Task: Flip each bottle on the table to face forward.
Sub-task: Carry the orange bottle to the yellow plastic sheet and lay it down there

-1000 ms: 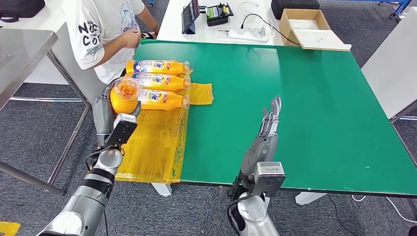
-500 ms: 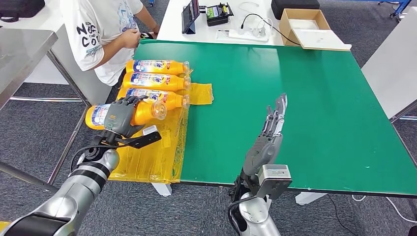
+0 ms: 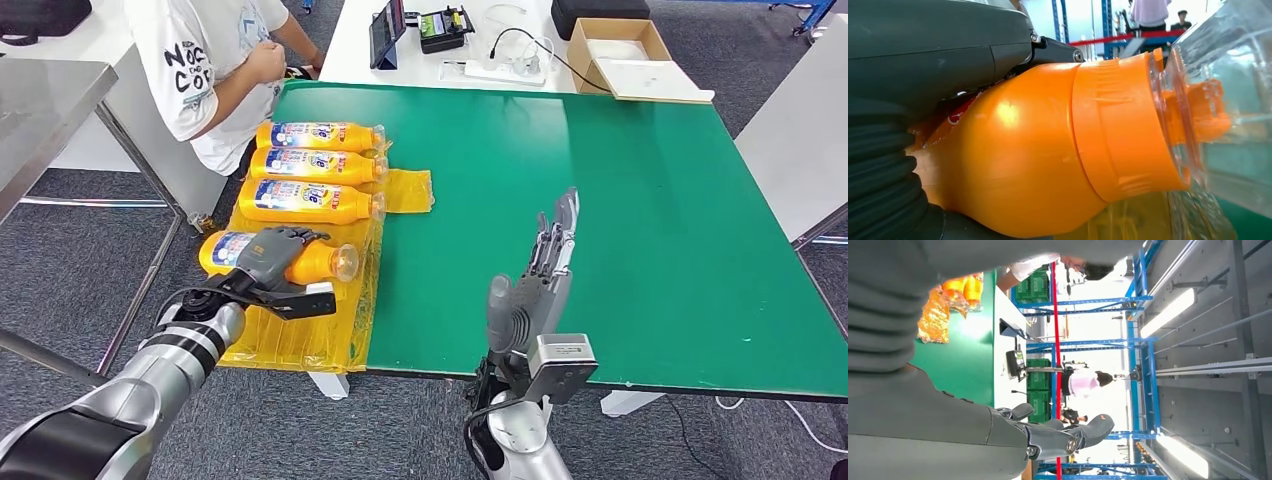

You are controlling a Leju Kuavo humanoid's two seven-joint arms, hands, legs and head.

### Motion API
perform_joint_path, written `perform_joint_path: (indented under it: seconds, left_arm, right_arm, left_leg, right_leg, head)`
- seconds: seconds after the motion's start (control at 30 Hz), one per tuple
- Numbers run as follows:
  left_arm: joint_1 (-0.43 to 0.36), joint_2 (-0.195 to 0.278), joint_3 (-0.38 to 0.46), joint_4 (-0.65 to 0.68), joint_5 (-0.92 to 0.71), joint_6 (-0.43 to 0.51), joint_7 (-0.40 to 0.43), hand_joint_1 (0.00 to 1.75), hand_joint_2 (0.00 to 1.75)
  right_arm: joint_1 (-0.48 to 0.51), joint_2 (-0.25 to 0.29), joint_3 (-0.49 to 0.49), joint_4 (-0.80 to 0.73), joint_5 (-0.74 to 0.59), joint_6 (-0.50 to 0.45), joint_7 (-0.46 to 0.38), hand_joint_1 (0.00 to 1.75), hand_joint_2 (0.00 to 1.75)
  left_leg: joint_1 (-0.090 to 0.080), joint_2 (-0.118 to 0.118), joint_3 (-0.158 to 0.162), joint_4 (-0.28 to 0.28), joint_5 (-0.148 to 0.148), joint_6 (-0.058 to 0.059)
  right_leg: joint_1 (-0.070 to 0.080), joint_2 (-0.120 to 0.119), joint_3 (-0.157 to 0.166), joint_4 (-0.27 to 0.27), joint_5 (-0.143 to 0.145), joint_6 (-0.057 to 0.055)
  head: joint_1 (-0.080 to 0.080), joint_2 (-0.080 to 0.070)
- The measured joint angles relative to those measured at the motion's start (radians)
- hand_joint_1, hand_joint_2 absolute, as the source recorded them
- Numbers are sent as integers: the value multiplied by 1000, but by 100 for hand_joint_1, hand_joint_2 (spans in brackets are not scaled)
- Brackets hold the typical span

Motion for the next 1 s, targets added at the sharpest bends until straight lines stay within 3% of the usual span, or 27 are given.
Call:
perform_joint_path:
  seconds: [0.27, 0.3, 0.4, 0.43, 0.5, 0.73, 0.87, 1.0]
  left_arm:
    - [-13, 0, -24, 17, 1, -42, -15, 175, 175]
    - [-16, 0, -28, 17, 1, -57, -19, 146, 175]
    - [-33, 0, -46, 24, 3, -122, -29, 24, 175]
    - [-41, 0, -51, 29, 7, -152, -30, 9, 175]
    - [-57, -1, -62, 41, 19, -218, -32, 0, 175]
    - [-77, -2, -97, 74, 55, -330, -34, 0, 175]
    - [-78, -2, -100, 83, 76, -348, -42, 0, 0]
    - [-80, -2, -106, 90, 98, -376, -53, 0, 0]
  right_arm:
    - [-2, 0, -2, 6, -7, 12, 0, 0, 175]
    - [-2, 0, -2, 7, -8, 16, 0, 0, 175]
    - [-3, 1, -3, 12, -13, 28, 0, 0, 175]
    - [-4, 2, -4, 14, -14, 32, 0, 0, 175]
    - [-5, 4, -8, 19, -15, 41, 0, 0, 175]
    - [-10, 13, -20, 43, -19, 66, 0, 0, 175]
    - [-14, 18, -26, 56, -20, 73, 0, 0, 175]
    - [-20, 20, -30, 69, -21, 78, 0, 0, 175]
  left_leg:
    - [0, 0, 0, 0, 0, 0]
    - [0, 0, 0, 0, 0, 0]
    - [0, 0, 0, 0, 0, 0]
    - [0, 0, 0, 0, 0, 0]
    - [0, 0, 0, 0, 0, 0]
    - [0, 0, 1, 0, 0, 0]
    - [0, 0, 1, 0, 0, 0]
    - [0, 0, 1, 0, 0, 0]
  right_leg:
    - [0, 0, 0, 0, 0, 0]
    - [0, 0, 0, 0, 0, 0]
    - [0, 0, 0, 0, 0, 0]
    - [0, 0, 0, 0, 0, 0]
    - [0, 0, 0, 0, 0, 0]
    - [0, 0, 0, 0, 0, 0]
    - [0, 0, 0, 0, 0, 0]
    - [0, 0, 1, 0, 0, 0]
  head:
    - [0, 0]
    - [0, 0]
    - [0, 0]
    - [0, 0]
    - [0, 0]
    - [0, 0]
    - [0, 0]
    - [0, 0]
